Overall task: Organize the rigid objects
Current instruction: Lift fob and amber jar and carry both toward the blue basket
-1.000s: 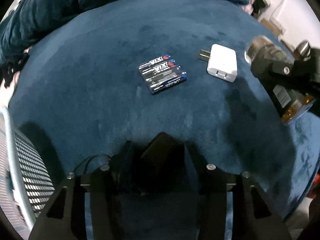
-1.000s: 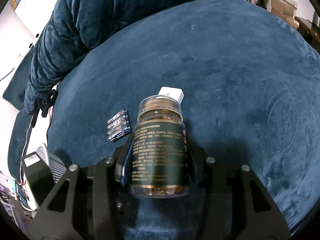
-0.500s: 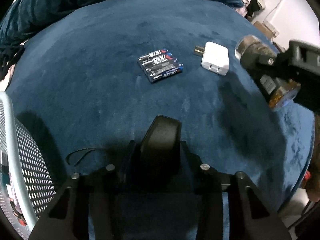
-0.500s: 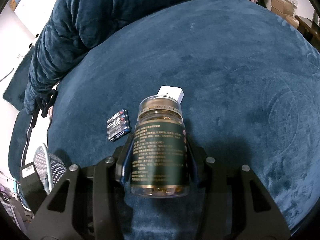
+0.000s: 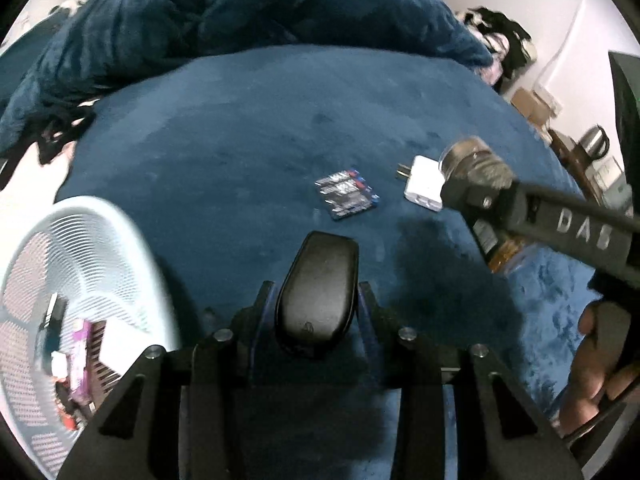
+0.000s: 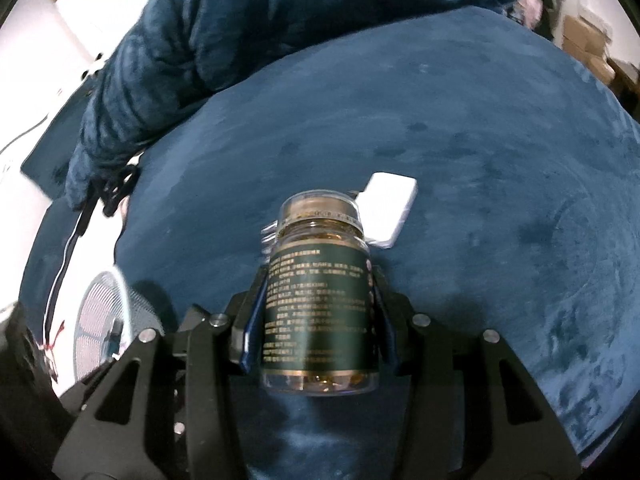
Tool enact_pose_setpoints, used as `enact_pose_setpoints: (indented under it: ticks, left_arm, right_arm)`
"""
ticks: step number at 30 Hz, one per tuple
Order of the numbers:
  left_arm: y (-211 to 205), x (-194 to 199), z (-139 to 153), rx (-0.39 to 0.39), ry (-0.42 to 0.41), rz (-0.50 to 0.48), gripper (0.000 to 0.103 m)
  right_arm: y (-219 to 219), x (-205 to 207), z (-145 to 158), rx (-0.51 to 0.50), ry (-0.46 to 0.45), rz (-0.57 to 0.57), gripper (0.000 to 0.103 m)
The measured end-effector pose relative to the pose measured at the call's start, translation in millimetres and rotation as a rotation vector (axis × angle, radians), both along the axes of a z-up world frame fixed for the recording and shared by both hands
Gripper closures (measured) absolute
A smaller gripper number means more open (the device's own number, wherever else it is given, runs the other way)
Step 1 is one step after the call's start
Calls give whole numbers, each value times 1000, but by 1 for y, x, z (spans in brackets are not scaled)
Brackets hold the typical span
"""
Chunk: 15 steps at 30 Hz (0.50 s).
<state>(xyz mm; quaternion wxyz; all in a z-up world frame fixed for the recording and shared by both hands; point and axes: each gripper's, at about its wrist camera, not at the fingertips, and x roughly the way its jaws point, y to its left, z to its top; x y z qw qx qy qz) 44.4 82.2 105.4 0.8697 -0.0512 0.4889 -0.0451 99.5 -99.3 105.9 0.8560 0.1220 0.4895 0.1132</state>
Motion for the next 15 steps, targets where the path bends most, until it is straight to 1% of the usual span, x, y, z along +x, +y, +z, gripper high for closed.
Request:
enact_pose_setpoints:
  ticks: [4,7,12,15]
  left_arm:
    - [28,-17,17,-2,-27,65,63]
    - [48,-31,27,2,-48,118,63]
    - [82,-49,34,4,-51,200,63]
    - [101,-61,34,2,-47,242,63]
  right_arm:
    - [27,-13,9,-13,-32,74,56]
    - [47,-24,13,-4,-52,135,56]
    - [81,-41,18,77,-73,262,56]
    - [96,-48,18,111,-71,316,56]
